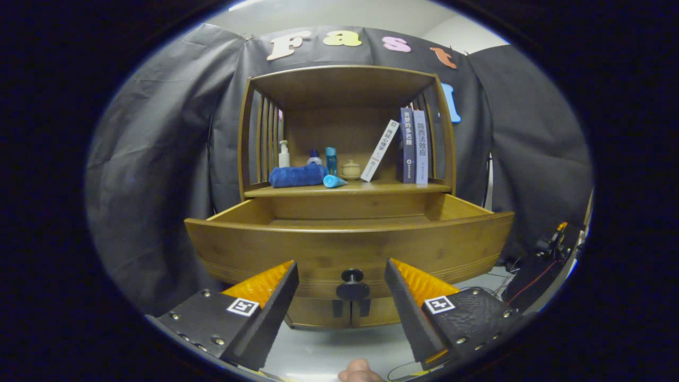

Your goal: Pull open the drawer, take out the items inside it, and place them on the countertop above the cabinet.

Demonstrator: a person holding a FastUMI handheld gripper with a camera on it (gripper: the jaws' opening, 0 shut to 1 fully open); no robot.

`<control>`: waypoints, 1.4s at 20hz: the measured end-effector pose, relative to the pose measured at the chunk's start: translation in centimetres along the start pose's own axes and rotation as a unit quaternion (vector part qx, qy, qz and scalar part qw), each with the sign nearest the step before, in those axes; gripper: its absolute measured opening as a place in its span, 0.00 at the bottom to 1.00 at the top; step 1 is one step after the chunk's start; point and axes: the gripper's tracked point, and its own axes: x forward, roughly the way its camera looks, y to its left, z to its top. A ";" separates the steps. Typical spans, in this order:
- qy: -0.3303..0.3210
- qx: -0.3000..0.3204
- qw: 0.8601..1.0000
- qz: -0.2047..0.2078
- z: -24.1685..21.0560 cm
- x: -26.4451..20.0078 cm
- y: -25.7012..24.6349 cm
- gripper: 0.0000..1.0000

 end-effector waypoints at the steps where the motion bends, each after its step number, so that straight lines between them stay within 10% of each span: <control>1: 0.002 0.007 1.000 0.002 -0.2 0.5 0.0 0.98; 28: -0.038 0.055 0.998 -0.006 1.9 14.0 -1.5 0.99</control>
